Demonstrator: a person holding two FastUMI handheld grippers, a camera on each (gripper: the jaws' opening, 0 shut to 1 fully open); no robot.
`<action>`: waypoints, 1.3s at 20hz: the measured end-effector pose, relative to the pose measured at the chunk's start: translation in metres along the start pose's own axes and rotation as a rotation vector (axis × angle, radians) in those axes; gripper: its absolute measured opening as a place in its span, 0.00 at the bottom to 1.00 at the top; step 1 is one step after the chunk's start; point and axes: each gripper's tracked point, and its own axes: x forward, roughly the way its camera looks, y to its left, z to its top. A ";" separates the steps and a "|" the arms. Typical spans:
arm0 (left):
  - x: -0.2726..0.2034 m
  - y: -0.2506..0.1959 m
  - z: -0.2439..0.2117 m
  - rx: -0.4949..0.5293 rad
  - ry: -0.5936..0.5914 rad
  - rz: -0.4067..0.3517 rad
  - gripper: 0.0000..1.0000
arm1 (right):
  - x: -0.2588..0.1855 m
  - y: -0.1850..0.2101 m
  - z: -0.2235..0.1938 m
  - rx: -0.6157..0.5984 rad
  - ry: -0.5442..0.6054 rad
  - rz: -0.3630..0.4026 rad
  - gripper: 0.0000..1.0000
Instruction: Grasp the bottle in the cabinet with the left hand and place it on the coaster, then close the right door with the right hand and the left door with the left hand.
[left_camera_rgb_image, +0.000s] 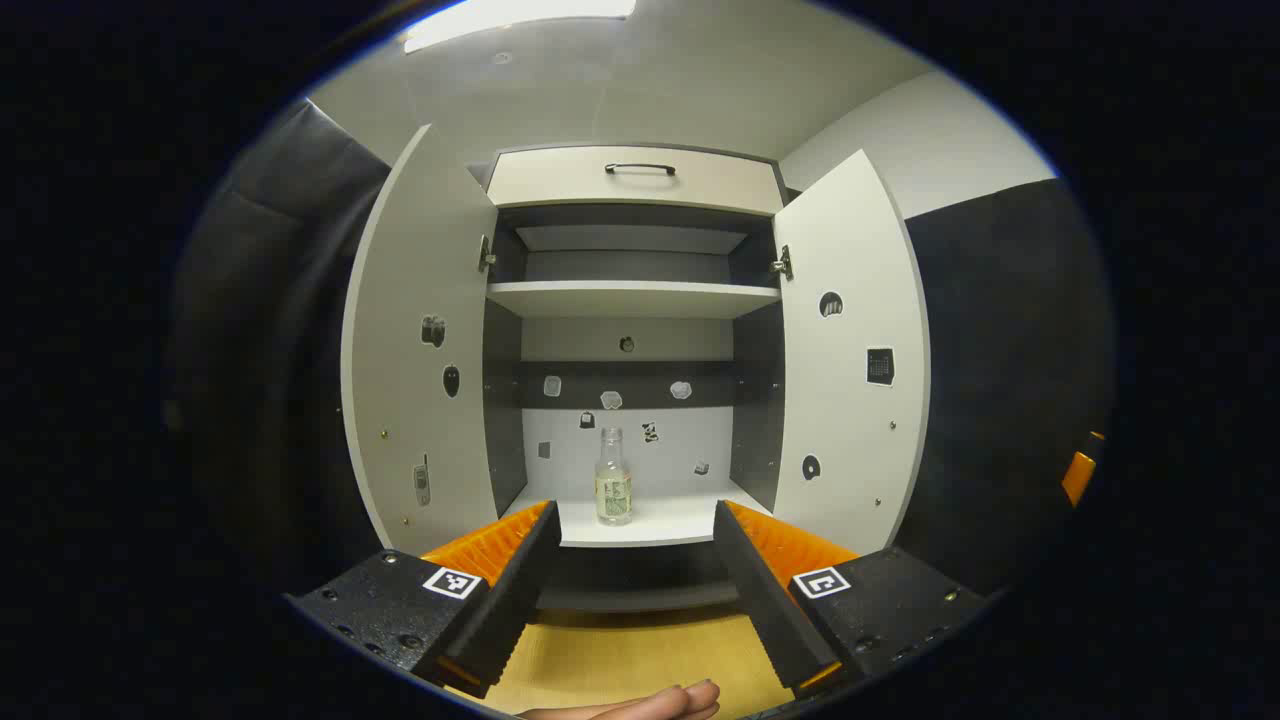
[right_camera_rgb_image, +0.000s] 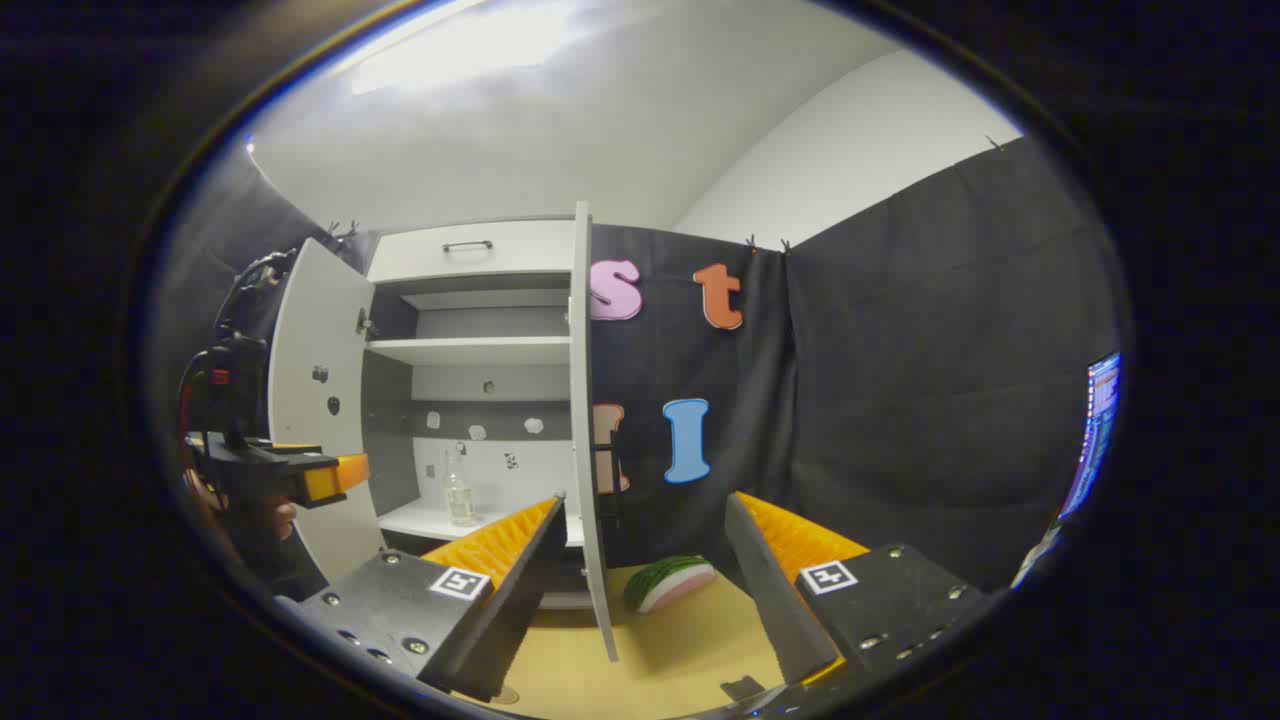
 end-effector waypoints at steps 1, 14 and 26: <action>0.003 0.001 0.001 -0.005 0.001 -0.005 0.98 | 0.005 0.002 0.001 -0.006 -0.004 0.002 0.97; 0.035 0.023 -0.024 -0.003 0.028 -0.023 0.98 | 0.064 0.047 -0.026 0.005 0.027 0.056 0.97; 0.169 0.043 -0.081 0.003 0.070 0.019 0.98 | 0.118 0.105 -0.043 0.053 0.026 0.159 0.97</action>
